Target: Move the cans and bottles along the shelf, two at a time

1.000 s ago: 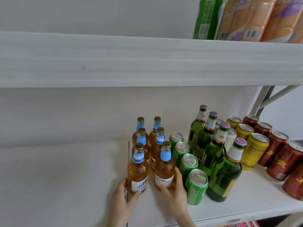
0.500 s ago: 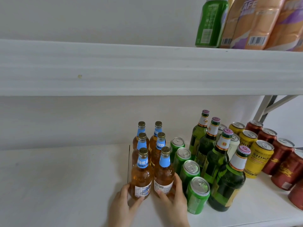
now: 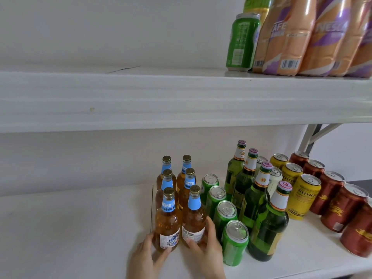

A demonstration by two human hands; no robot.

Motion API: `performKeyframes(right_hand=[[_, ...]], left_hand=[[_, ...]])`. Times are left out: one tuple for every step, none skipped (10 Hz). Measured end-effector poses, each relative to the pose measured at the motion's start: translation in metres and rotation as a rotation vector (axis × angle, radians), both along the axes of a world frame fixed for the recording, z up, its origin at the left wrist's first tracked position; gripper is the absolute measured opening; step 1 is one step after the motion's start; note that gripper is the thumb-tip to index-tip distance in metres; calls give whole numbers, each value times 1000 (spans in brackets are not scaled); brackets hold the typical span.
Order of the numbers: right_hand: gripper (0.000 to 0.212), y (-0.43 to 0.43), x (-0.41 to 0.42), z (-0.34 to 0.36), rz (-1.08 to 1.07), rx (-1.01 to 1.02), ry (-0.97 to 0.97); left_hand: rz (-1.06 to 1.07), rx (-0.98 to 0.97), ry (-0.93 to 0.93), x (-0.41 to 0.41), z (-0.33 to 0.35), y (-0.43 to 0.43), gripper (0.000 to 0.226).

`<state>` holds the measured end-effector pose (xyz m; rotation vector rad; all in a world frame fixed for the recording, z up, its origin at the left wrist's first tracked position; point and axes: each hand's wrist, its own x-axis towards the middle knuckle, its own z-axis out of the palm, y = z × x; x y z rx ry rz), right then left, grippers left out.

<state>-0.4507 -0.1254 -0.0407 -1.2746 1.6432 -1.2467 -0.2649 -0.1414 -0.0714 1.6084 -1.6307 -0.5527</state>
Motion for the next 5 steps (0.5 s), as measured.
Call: performKeyframes(right_hand=[[81,7,0,13,22,6,99],[87,16,2,25,34,34,299],[90,34,1,37,60,63,524],[90,58,-9,39,121,58,762],[88,92,-25,34,198,77,911]], left_hand=[[-52,-59,-216,7,11,2,53],[-71,-257,-504,21,25,10,51],[-39,-417,-693,32,34,25,72],[-12,-467,-765,31,44,48,62],[-65,-388,-758,13,43,86,40]])
